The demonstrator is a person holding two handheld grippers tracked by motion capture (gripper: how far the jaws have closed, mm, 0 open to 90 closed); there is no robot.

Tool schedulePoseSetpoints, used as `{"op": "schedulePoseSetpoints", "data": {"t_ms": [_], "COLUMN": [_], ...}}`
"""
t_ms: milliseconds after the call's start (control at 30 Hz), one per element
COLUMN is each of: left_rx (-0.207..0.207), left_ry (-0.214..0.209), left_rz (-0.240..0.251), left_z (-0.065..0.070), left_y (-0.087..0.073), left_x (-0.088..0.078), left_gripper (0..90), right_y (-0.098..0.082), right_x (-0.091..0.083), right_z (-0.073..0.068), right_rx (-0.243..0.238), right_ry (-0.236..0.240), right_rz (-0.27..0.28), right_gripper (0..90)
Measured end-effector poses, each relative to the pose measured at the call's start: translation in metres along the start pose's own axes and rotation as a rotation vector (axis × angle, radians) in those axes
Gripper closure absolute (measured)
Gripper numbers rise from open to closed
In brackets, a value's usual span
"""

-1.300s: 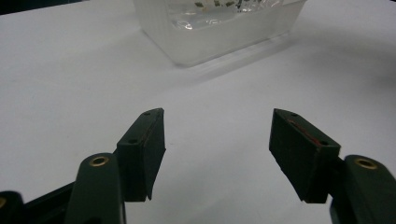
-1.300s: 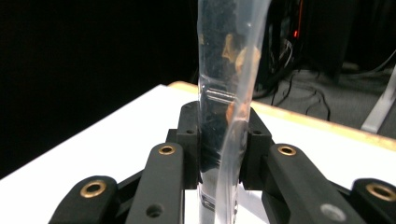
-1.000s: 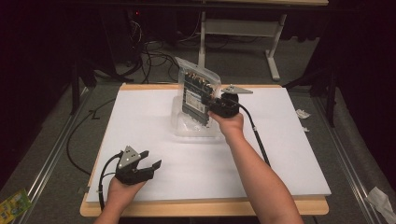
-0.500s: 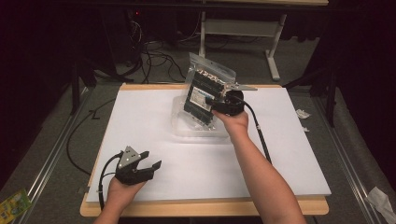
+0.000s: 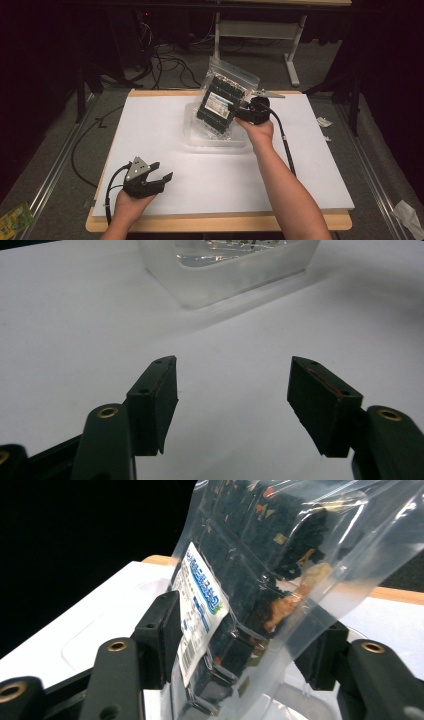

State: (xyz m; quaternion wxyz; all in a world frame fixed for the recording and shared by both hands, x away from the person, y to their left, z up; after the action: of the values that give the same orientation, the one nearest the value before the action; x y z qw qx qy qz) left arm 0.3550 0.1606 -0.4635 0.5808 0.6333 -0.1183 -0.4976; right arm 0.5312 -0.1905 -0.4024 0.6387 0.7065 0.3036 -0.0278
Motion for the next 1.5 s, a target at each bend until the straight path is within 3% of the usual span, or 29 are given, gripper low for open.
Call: {"op": "schedulePoseSetpoints", "data": {"t_ms": [67, 100, 133, 200, 333, 567, 667, 833, 1000, 1233, 1400, 1500], "left_rx": [-0.003, -0.003, -0.001, -0.001, -0.001, 0.001, -0.002, -0.002, 0.000, 0.003, 0.005, 0.008], "left_ry": [0.001, 0.001, -0.003, -0.002, -0.005, -0.008, -0.008, -0.005, -0.005, -0.007, -0.009, -0.004], "left_rz": [0.002, 0.002, -0.003, -0.004, -0.003, -0.003, -0.001, 0.000, 0.000, 0.002, 0.000, 0.003], "left_z": [0.000, 0.000, 0.000, 0.000, 0.001, 0.001, 0.000, 0.000, 0.000, 0.001, 0.001, 0.001], "left_y": [0.000, 0.000, 0.000, 0.000, 0.000, 0.000, -0.001, -0.001, 0.000, 0.000, 0.000, 0.000], "left_x": [0.001, 0.001, 0.001, 0.001, 0.001, 0.001, 0.001, 0.000, -0.001, 0.000, 0.001, 0.000], "left_gripper": [37.1, 37.1, 37.1, 37.2, 37.3, 37.4, 37.5, 37.6, 37.6, 37.6, 37.5, 37.5], "right_y": [-0.002, -0.002, -0.002, -0.001, -0.002, -0.006, -0.007, -0.004, -0.003, -0.007, -0.008, -0.012], "right_x": [-0.001, -0.001, -0.002, -0.002, 0.001, 0.007, 0.006, 0.002, -0.005, -0.022, -0.042, -0.066], "right_z": [0.002, 0.002, 0.001, 0.000, -0.004, 0.004, 0.006, 0.008, 0.009, 0.020, 0.019, 0.018], "right_rx": [-0.004, -0.004, -0.009, 0.016, 0.021, 0.040, 0.026, 0.031, 0.022, 0.024, -0.022, -0.046], "right_ry": [-0.003, -0.003, 0.024, 0.044, 0.051, 0.006, -0.006, -0.018, -0.030, -0.033, -0.026, -0.008], "right_rz": [0.012, 0.012, 0.024, 0.034, 0.043, -0.010, -0.029, -0.017, -0.010, 0.013, 0.050, 0.067], "right_gripper": [55.5, 55.5, 66.5, 68.9, 69.6, 62.4, 51.3, 43.1, 42.0, 40.0, 37.7, 35.1]}}
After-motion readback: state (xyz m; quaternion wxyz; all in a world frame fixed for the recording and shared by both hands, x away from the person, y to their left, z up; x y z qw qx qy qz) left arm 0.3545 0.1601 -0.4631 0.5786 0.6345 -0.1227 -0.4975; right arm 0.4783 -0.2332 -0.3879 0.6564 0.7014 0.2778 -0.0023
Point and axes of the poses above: each handheld gripper's, and its own axes: x roughly forward along the jaws, y roughly out of its top, z roughly to its right, the point moved 3 cm from there along x, roughly forward along the jaws, and after that the axes turned 11 degrees about -y, right-handed, at the moved point
